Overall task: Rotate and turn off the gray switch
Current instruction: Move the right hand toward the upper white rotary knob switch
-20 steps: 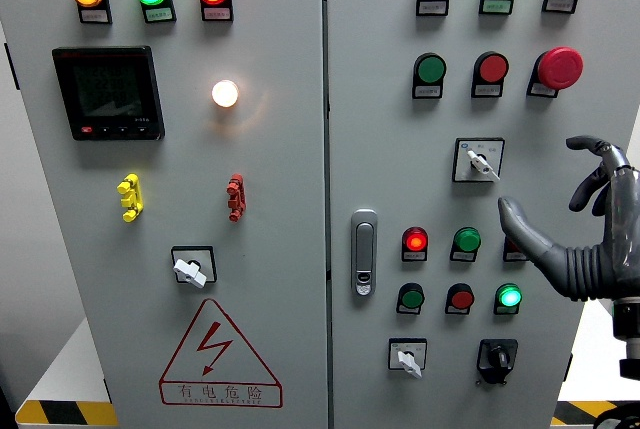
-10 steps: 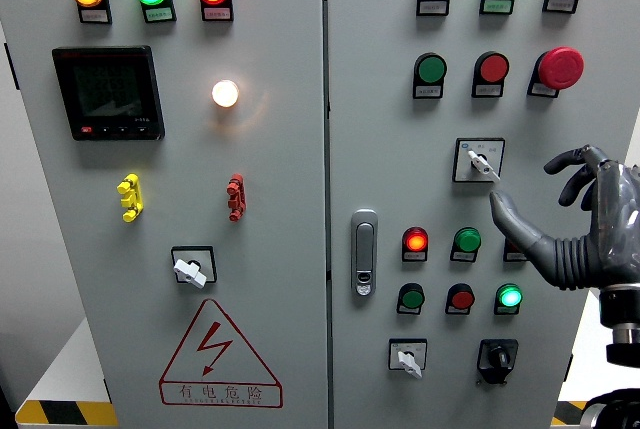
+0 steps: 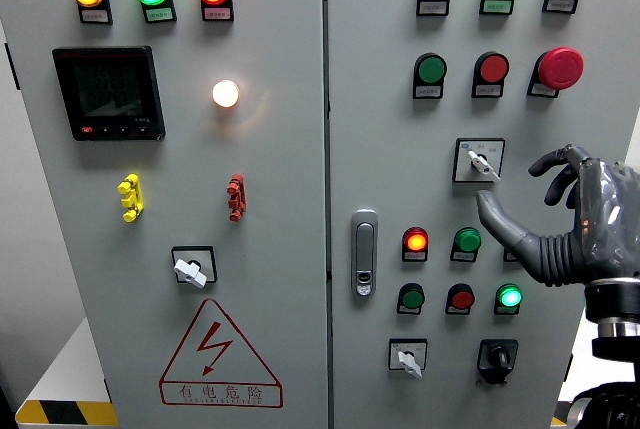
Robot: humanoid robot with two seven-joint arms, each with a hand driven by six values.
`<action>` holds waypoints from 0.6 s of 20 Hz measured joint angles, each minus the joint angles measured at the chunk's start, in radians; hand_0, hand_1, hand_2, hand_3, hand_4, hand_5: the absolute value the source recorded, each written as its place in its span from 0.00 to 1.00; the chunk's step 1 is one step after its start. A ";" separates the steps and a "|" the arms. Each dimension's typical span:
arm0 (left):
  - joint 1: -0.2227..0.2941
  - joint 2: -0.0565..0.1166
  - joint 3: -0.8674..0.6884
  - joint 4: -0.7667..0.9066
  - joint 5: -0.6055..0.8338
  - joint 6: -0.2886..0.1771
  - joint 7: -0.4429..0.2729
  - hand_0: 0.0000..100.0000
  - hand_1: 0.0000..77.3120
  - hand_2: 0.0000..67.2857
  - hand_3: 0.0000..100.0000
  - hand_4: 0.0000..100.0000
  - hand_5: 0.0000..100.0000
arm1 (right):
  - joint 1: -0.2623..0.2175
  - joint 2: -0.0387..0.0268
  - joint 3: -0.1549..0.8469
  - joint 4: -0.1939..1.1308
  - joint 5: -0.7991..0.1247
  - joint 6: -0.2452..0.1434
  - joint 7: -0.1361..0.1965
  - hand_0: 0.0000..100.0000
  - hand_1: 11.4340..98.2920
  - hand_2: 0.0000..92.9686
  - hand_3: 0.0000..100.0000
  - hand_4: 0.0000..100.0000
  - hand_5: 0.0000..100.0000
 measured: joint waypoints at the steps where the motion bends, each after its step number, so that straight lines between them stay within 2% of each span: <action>1: 0.000 0.000 0.000 0.000 0.000 0.000 0.000 0.00 0.00 0.15 0.21 0.12 0.13 | 0.000 0.0000 -0.002 0.000 0.000 0.000 -0.004 0.00 0.34 0.61 0.83 0.84 0.97; 6: 0.000 0.000 0.000 0.000 0.000 0.000 0.000 0.00 0.00 0.15 0.21 0.12 0.13 | 0.011 0.0000 -0.011 -0.021 0.000 0.002 -0.008 0.00 0.33 0.62 0.84 0.84 0.97; 12: 0.000 0.000 0.000 0.000 0.000 0.000 0.000 0.00 0.00 0.15 0.21 0.12 0.13 | 0.050 0.0000 -0.021 -0.079 0.003 0.001 -0.007 0.00 0.32 0.63 0.84 0.83 0.97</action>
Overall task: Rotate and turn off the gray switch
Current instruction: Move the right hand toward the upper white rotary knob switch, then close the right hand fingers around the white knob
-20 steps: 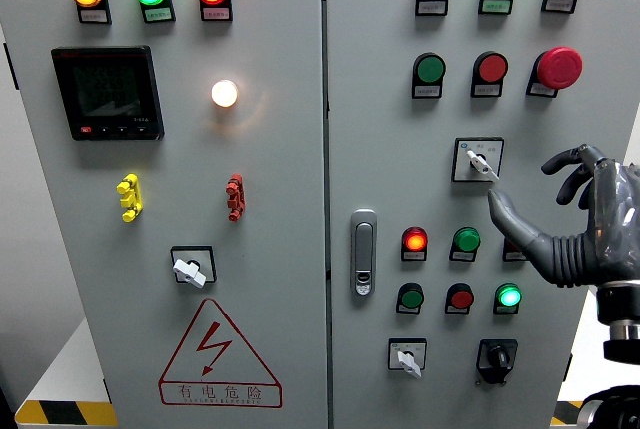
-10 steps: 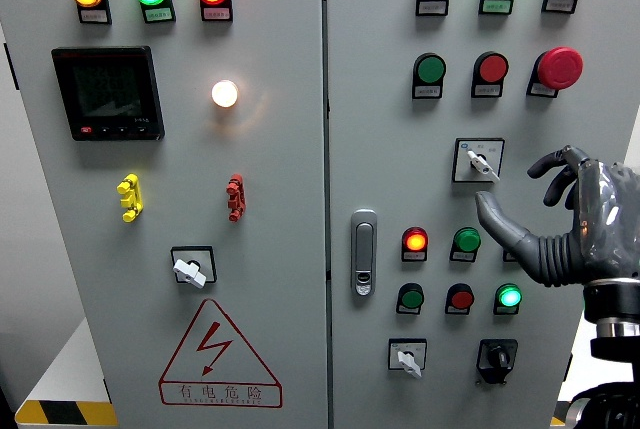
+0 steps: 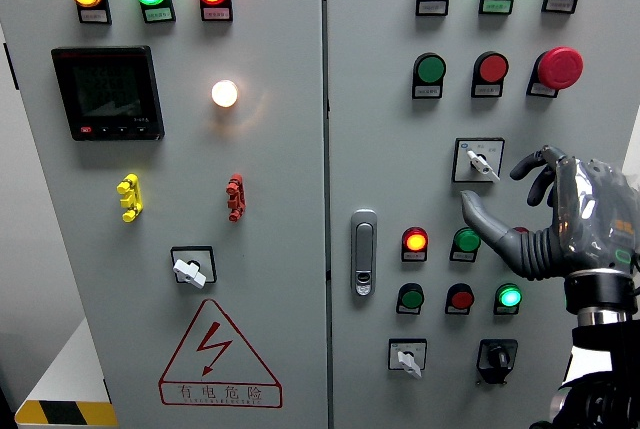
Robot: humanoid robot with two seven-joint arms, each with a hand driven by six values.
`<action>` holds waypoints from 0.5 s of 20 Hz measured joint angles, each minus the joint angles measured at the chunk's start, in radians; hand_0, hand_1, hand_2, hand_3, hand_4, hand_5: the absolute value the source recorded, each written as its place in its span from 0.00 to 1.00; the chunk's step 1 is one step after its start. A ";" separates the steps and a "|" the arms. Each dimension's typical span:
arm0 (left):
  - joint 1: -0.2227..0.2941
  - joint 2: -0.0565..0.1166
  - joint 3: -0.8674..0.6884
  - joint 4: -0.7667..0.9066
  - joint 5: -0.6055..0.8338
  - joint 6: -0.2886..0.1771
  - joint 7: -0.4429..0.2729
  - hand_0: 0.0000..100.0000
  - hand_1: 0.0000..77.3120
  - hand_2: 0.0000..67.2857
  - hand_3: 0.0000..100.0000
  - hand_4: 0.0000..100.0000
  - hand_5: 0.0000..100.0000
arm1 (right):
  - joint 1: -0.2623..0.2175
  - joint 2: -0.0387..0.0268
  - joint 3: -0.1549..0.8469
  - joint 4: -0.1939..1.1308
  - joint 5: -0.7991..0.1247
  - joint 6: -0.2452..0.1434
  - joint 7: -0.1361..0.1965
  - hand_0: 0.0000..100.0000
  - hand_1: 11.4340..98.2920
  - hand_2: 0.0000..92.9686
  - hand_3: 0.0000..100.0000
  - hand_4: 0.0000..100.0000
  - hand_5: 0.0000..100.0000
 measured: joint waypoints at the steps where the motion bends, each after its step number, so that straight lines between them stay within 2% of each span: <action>1: 0.000 0.000 0.000 0.000 0.000 0.000 0.000 0.00 0.00 0.15 0.21 0.12 0.13 | 0.004 0.0000 -0.002 -0.006 0.000 0.000 0.000 0.01 0.32 0.63 0.84 0.83 0.97; 10: 0.000 0.000 0.000 0.000 0.000 0.000 0.000 0.00 0.00 0.15 0.21 0.12 0.13 | 0.030 0.0000 -0.016 -0.044 0.028 -0.001 0.004 0.14 0.30 0.63 0.84 0.84 0.96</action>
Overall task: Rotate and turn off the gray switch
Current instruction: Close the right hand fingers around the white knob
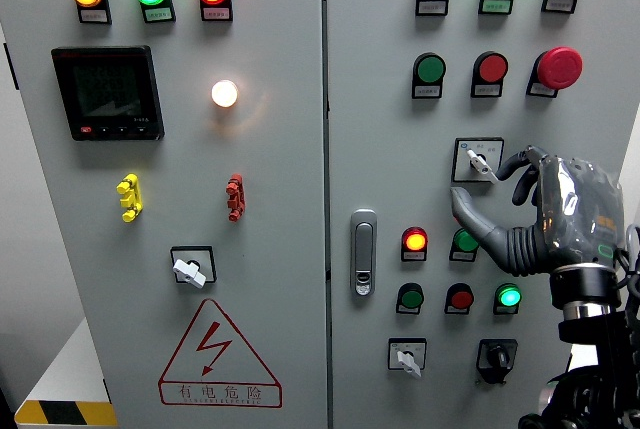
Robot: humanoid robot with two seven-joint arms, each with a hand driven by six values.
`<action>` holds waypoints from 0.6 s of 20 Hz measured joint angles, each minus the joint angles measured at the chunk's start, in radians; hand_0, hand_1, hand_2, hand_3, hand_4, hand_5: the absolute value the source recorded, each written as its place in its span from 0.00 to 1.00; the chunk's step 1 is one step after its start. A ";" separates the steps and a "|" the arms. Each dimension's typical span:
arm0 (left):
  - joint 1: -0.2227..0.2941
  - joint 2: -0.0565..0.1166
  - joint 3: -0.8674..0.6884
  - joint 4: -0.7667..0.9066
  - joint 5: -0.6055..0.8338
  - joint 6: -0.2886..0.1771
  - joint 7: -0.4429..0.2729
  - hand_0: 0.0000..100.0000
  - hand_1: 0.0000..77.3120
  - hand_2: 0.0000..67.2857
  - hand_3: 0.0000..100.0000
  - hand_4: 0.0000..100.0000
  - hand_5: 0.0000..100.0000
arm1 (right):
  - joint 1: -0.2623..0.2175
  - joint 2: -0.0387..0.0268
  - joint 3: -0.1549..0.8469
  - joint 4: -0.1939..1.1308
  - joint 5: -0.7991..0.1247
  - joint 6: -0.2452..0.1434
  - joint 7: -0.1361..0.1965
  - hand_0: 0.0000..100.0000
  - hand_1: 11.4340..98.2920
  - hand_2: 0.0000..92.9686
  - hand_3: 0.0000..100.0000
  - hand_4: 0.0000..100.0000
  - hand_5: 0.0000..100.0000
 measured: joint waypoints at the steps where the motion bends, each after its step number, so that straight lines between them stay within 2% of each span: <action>1: 0.000 0.000 0.000 0.000 0.000 0.000 0.000 0.00 0.00 0.15 0.21 0.12 0.13 | 0.004 0.0000 0.000 -0.003 0.000 0.000 0.001 0.15 0.30 0.63 0.85 0.84 0.96; 12: 0.000 0.000 0.000 0.000 0.000 0.000 0.000 0.00 0.00 0.15 0.21 0.12 0.13 | 0.012 -0.0005 -0.002 -0.008 -0.002 0.000 0.004 0.20 0.28 0.66 0.86 0.83 0.96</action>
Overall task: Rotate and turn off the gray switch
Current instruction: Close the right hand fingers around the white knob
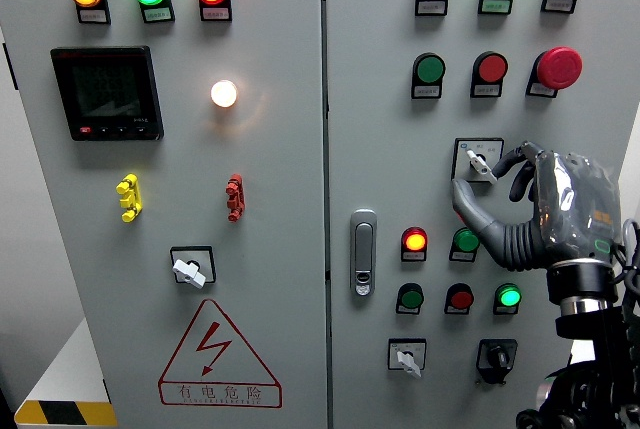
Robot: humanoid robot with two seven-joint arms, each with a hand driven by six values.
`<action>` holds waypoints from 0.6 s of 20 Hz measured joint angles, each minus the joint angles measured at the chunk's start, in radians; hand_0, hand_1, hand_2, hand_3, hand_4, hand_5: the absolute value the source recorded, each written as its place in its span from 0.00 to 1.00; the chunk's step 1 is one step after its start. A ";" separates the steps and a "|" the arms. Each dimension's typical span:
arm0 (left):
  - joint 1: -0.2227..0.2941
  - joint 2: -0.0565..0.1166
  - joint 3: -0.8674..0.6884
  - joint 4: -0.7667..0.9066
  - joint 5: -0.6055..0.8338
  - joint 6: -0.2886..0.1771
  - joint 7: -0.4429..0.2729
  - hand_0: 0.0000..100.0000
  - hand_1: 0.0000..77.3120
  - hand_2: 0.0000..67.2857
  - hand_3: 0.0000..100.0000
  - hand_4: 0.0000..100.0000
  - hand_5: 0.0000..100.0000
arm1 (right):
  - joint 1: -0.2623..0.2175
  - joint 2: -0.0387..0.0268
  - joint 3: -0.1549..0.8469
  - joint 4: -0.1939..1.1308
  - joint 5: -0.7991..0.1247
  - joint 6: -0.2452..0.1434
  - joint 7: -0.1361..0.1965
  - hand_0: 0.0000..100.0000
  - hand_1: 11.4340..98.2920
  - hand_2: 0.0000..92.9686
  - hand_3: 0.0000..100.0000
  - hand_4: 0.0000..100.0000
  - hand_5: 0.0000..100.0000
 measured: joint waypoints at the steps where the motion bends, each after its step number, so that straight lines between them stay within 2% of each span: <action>1: 0.000 0.000 0.000 0.000 0.000 0.000 0.000 0.00 0.00 0.15 0.21 0.12 0.13 | 0.003 0.0000 0.000 -0.003 -0.001 0.000 0.000 0.20 0.28 0.66 0.86 0.83 0.96; 4: 0.000 0.000 0.000 0.000 0.000 0.000 0.000 0.00 0.00 0.15 0.21 0.12 0.13 | 0.009 -0.0001 0.000 -0.009 -0.003 0.001 0.000 0.20 0.31 0.68 0.87 0.83 0.99; 12: 0.000 0.000 0.000 0.000 -0.001 0.000 0.001 0.00 0.00 0.15 0.21 0.12 0.13 | 0.015 0.0005 0.002 -0.014 -0.014 0.000 0.000 0.27 0.35 0.72 0.89 0.83 1.00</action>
